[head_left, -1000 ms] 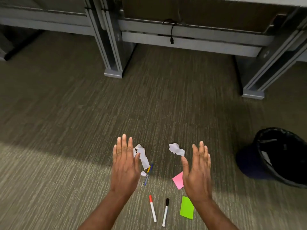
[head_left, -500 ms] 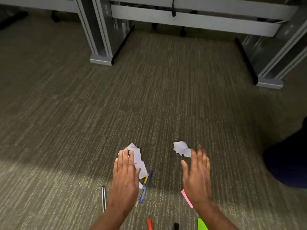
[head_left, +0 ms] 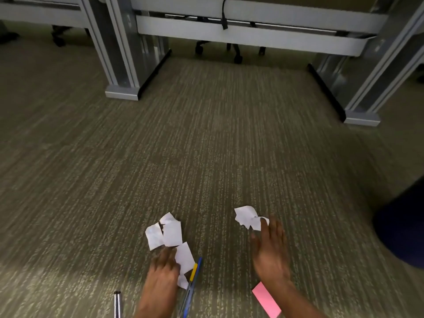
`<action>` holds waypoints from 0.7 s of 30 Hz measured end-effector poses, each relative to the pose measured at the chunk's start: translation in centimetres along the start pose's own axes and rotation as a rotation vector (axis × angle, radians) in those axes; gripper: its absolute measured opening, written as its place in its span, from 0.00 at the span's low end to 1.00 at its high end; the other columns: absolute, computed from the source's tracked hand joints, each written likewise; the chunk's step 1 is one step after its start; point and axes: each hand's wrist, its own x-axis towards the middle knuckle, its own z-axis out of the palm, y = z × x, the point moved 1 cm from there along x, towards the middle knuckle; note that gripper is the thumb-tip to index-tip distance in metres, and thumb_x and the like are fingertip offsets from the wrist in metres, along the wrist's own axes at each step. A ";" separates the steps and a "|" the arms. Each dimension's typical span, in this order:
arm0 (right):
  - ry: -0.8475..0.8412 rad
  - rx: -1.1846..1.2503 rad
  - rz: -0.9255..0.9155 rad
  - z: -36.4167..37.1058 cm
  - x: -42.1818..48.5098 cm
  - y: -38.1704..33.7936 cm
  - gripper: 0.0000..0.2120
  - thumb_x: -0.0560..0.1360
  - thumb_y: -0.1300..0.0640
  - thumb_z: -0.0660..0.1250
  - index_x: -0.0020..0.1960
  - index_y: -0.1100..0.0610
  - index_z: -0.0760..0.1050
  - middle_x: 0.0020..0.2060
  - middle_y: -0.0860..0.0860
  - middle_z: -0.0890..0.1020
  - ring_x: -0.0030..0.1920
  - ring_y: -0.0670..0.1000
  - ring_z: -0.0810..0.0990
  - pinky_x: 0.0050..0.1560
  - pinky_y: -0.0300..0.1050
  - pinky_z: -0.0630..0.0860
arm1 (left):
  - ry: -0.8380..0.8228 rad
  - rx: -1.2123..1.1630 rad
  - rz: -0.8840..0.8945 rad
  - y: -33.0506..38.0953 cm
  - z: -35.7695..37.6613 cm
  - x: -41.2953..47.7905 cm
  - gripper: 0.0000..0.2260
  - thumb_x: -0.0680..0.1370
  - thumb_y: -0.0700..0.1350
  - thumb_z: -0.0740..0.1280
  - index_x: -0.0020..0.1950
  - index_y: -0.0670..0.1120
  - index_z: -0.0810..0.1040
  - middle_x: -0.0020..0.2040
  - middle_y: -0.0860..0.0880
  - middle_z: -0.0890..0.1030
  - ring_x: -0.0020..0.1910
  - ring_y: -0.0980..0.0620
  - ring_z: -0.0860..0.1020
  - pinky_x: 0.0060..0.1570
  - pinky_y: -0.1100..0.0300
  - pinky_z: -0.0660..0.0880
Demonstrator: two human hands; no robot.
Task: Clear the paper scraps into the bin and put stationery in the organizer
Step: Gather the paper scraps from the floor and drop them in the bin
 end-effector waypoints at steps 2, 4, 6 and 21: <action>-0.053 0.011 0.013 0.8 0.5 0.3 0.23 0.82 0.50 0.52 0.75 0.56 0.63 0.77 0.60 0.61 0.77 0.61 0.57 0.76 0.57 0.59 | -0.065 -0.052 0.027 0.1 -0.1 0.8 0.11 0.49 0.46 0.80 0.27 0.50 0.82 0.51 0.42 0.87 0.54 0.39 0.84 0.49 0.46 0.79; -0.111 0.034 0.023 1.3 1.2 0.5 0.22 0.82 0.52 0.53 0.75 0.55 0.61 0.78 0.59 0.58 0.78 0.60 0.54 0.75 0.57 0.60 | -0.047 -0.117 0.021 0.0 -0.2 1.6 0.16 0.41 0.47 0.82 0.23 0.51 0.80 0.48 0.43 0.88 0.50 0.39 0.86 0.40 0.47 0.83; -0.135 0.047 0.045 1.9 2.0 0.7 0.22 0.81 0.54 0.55 0.74 0.55 0.63 0.77 0.60 0.58 0.77 0.61 0.56 0.73 0.57 0.64 | -0.080 -0.104 0.054 0.2 -1.0 2.1 0.09 0.49 0.47 0.78 0.22 0.51 0.80 0.45 0.44 0.88 0.47 0.40 0.87 0.38 0.47 0.83; -0.239 -0.034 0.133 4.2 6.6 -1.0 0.30 0.77 0.42 0.60 0.76 0.51 0.60 0.72 0.57 0.68 0.73 0.63 0.61 0.69 0.66 0.57 | -0.251 -0.297 -0.204 0.5 -0.3 2.3 0.32 0.45 0.56 0.80 0.49 0.52 0.87 0.45 0.48 0.84 0.30 0.56 0.84 0.28 0.65 0.77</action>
